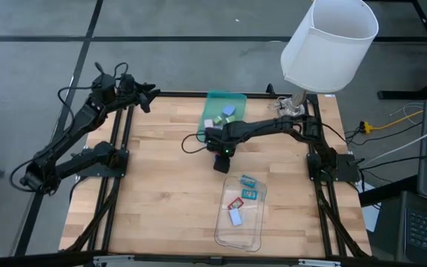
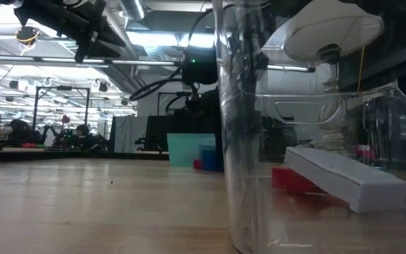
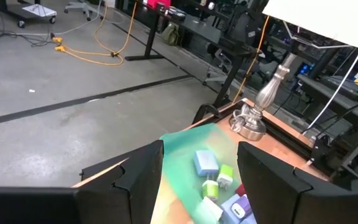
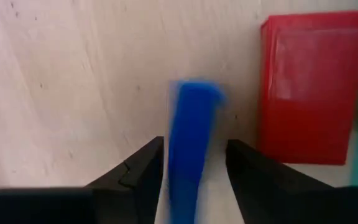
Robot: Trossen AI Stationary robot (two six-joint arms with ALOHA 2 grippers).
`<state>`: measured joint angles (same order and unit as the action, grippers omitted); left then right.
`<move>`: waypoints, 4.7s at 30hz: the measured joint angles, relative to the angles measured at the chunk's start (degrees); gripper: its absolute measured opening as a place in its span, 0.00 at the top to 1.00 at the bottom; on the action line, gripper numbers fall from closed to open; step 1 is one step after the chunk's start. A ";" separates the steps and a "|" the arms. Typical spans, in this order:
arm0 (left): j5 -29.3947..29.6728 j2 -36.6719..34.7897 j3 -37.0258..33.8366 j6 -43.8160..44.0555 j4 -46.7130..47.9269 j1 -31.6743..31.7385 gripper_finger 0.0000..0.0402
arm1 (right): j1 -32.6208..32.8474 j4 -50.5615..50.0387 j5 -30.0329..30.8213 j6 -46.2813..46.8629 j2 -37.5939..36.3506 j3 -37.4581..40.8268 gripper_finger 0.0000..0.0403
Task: Pick & Place Office items
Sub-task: Put the dark blue digital timer into the transparent bin, then adjust the transparent bin
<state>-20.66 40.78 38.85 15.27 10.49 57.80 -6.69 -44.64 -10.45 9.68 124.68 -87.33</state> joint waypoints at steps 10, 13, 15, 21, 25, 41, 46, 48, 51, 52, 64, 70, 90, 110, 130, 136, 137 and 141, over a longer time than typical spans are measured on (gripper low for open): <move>-1.21 2.14 0.00 0.48 0.00 -0.33 0.50 | -0.78 2.06 -3.35 3.46 0.20 -0.07 0.89; -1.17 2.14 0.00 0.51 -0.54 -0.81 0.50 | -0.88 2.68 -4.22 4.14 0.19 -0.08 0.89; -1.17 2.14 0.00 1.10 -1.36 -1.26 0.50 | -1.16 2.75 -5.59 4.73 -0.15 -0.42 0.89; -1.14 2.13 0.00 2.93 -7.56 -2.61 0.50 | -1.45 2.63 -10.93 5.00 -0.40 -8.56 0.89; -1.14 2.10 0.02 4.73 -10.81 -2.71 0.50 | -1.52 2.52 -13.04 4.54 -2.97 -15.66 0.89; -1.12 2.20 0.04 4.11 -10.62 -2.69 0.50 | 0.58 -24.14 -8.79 -2.65 -15.34 -24.45 0.89; -1.41 2.20 0.04 4.09 -10.52 -2.69 0.50 | 6.20 -24.01 -8.45 2.33 -20.47 -17.00 0.89; -1.67 2.20 0.04 4.09 -10.50 -2.69 0.50 | 9.66 -22.62 -8.49 5.26 -22.63 -13.16 0.89; -2.34 2.22 0.04 3.94 -10.50 -2.69 0.50 | 14.66 -18.46 -8.68 11.09 -25.47 -6.46 0.89; -2.71 2.22 0.04 3.67 -10.39 -2.69 0.50 | 16.22 -16.46 -8.69 13.49 -26.26 -4.42 0.89; -4.58 2.65 0.04 1.51 -5.49 -2.69 0.50 | 24.43 -2.34 -10.26 22.92 -26.77 10.41 0.89; -4.77 3.25 0.04 1.55 -4.08 -2.75 0.50 | 24.43 -0.72 -12.99 22.85 -26.73 15.49 0.79; -4.51 3.25 0.04 2.43 -4.73 -2.75 0.50 | 19.01 -1.85 -3.61 25.74 -37.23 10.38 0.47; -4.79 3.25 0.02 3.00 -4.53 -4.62 0.50 | 4.18 -16.58 -3.40 18.53 -36.63 24.39 0.75; -4.53 3.25 0.02 3.63 -4.45 -5.33 0.50 | 16.45 -2.74 -29.49 33.86 -36.63 29.35 0.99; -4.53 3.25 0.00 3.58 -4.23 -5.33 0.50 | 17.51 -0.59 -29.51 37.68 -36.63 29.35 1.00; -4.54 3.25 0.00 3.58 -4.21 -5.33 0.50 | 17.80 -0.72 -29.43 37.94 -36.63 29.35 1.00; -4.60 3.25 0.00 3.46 -4.21 -5.33 0.50 | 20.20 -1.00 -29.41 38.35 -36.65 30.93 1.00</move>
<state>-25.26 44.03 38.85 18.73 6.28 52.47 13.51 -45.64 -39.86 48.03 88.03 -56.40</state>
